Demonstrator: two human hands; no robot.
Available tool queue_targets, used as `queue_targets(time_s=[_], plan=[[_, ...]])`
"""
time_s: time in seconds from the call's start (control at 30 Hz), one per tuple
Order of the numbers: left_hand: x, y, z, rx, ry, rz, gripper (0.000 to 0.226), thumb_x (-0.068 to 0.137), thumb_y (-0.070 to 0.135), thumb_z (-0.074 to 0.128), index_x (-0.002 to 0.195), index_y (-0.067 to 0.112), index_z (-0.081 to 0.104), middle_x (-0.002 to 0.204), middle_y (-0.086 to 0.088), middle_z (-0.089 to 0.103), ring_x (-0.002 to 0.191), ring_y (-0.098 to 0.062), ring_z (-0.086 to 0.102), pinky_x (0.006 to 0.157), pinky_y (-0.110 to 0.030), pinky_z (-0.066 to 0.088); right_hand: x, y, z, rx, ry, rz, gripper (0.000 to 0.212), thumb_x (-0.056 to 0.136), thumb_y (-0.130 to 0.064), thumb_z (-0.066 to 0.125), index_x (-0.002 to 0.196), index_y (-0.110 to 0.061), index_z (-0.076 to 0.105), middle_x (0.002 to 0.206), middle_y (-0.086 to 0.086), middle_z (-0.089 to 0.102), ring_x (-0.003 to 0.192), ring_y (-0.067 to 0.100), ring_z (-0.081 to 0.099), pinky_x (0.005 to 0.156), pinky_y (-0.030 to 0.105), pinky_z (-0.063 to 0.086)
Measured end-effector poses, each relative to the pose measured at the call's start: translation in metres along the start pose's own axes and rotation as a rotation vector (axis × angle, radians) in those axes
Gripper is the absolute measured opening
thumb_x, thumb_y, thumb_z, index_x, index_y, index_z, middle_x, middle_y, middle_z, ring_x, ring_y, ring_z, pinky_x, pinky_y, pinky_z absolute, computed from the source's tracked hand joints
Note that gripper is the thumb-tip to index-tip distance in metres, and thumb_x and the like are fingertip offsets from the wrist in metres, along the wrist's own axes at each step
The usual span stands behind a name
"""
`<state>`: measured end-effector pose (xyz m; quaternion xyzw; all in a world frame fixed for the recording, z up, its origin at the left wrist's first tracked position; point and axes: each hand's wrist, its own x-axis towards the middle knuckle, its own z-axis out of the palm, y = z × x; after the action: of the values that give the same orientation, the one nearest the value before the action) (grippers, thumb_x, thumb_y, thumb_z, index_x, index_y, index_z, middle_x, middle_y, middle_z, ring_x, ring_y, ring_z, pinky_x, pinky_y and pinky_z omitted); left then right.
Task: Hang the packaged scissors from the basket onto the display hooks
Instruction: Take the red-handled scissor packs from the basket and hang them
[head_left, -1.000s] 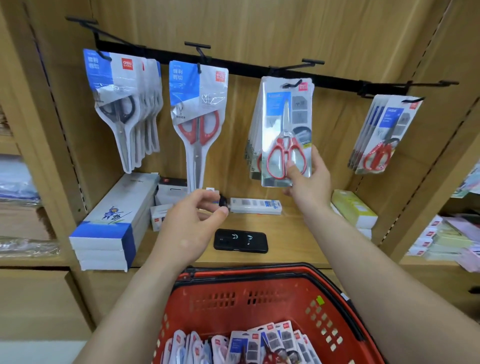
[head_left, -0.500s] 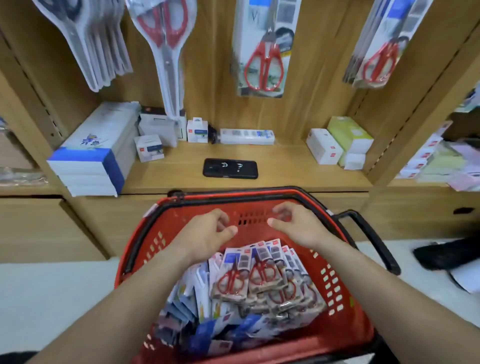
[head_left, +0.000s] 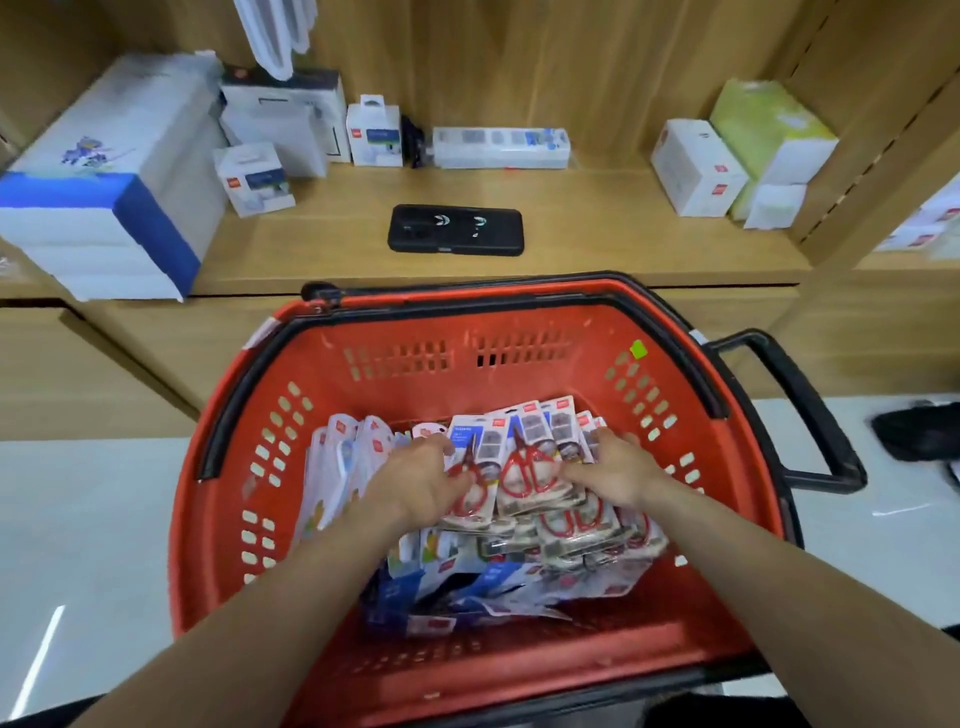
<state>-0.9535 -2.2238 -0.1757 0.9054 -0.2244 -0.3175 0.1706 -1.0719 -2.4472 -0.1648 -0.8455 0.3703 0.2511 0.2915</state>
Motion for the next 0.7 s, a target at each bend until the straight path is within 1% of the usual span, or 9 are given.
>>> queue_targets(time_s=[0.07,0.2,0.3,0.4,0.47,0.53,0.57,0.6,0.7], plan=[[0.010,0.002,0.015,-0.053,-0.019,-0.068,0.070,0.096,0.054,0.063,0.151,0.016,0.043,0.147,-0.012,0.054,0.134,-0.032,0.050,0.108,-0.039,0.046,0.012,0.001,0.005,0.052,0.019,0.025,0.112,0.042,-0.086,0.054,0.132,-0.019,0.054,0.143,0.016,0.049,0.139,0.038,0.038,0.103,0.043,0.043],[0.019,0.004,0.032,-0.063,-0.044,-0.157,0.090,0.090,0.063,0.067,0.155,0.010,0.032,0.155,-0.018,0.040,0.148,-0.041,0.025,0.116,-0.049,0.037,0.024,-0.002,0.013,0.093,0.048,0.089,0.104,0.062,-0.081,0.073,0.135,-0.009,0.053,0.142,0.020,0.051,0.134,0.036,0.046,0.103,0.041,0.045],[0.024,0.004,0.036,-0.170,-0.033,-0.170,0.103,0.081,0.063,0.078,0.158,0.015,0.030,0.158,-0.014,0.034,0.147,-0.038,0.031,0.119,-0.052,0.037,0.026,-0.004,0.012,0.222,0.061,0.076,0.067,0.063,-0.063,0.087,0.097,-0.013,0.059,0.084,0.004,0.065,0.077,0.019,0.063,0.073,0.033,0.052],[0.031,0.002,0.040,-0.260,0.001,-0.222,0.108,0.075,0.059,0.085,0.156,0.012,0.031,0.155,-0.015,0.038,0.142,-0.036,0.039,0.116,-0.050,0.042,0.024,-0.006,0.009,0.288,0.026,0.051,0.040,0.079,-0.040,0.087,0.093,-0.008,0.067,0.068,0.003,0.068,0.069,0.020,0.066,0.073,0.036,0.051],[0.034,-0.002,0.040,-0.313,-0.018,-0.252,0.109,0.070,0.059,0.088,0.152,0.011,0.036,0.148,-0.014,0.047,0.135,-0.034,0.049,0.112,-0.047,0.047,0.021,-0.008,0.007,0.308,0.018,0.039,0.039,0.081,-0.034,0.085,0.067,-0.015,0.055,0.041,-0.010,0.045,0.045,0.011,0.046,0.058,0.030,0.039],[0.037,-0.005,0.040,-0.362,-0.038,-0.262,0.108,0.059,0.064,0.090,0.142,0.014,0.044,0.137,-0.008,0.059,0.123,-0.028,0.060,0.104,-0.043,0.054,0.023,-0.006,0.006,0.334,-0.001,0.026,0.034,0.084,-0.026,0.083,0.071,-0.002,0.061,0.050,-0.005,0.052,0.049,0.010,0.052,0.056,0.027,0.040],[0.037,-0.006,0.040,-0.382,-0.043,-0.261,0.104,0.054,0.065,0.090,0.136,0.015,0.050,0.131,-0.003,0.064,0.117,-0.024,0.064,0.100,-0.040,0.056,0.019,-0.008,0.003,0.367,-0.022,0.021,0.032,0.084,-0.022,0.081,0.092,0.007,0.068,0.077,-0.009,0.044,0.066,0.016,0.063,0.064,0.031,0.048],[0.038,-0.009,0.041,-0.409,-0.041,-0.247,0.100,0.050,0.067,0.091,0.128,0.016,0.056,0.125,0.001,0.068,0.111,-0.021,0.067,0.096,-0.037,0.058,0.017,-0.008,0.002,0.396,-0.029,0.013,0.038,0.085,-0.018,0.080,0.109,0.008,0.066,0.118,0.024,0.068,0.082,0.022,0.068,0.074,0.035,0.053],[0.037,-0.011,0.042,-0.576,-0.066,-0.201,0.080,0.056,0.055,0.095,0.122,0.019,0.067,0.109,0.007,0.077,0.100,-0.016,0.074,0.093,-0.038,0.061,0.012,-0.009,0.003,0.488,-0.016,-0.048,0.012,0.084,-0.008,0.077,0.091,-0.012,0.069,0.097,0.007,0.073,0.087,0.021,0.069,0.080,0.033,0.054]])
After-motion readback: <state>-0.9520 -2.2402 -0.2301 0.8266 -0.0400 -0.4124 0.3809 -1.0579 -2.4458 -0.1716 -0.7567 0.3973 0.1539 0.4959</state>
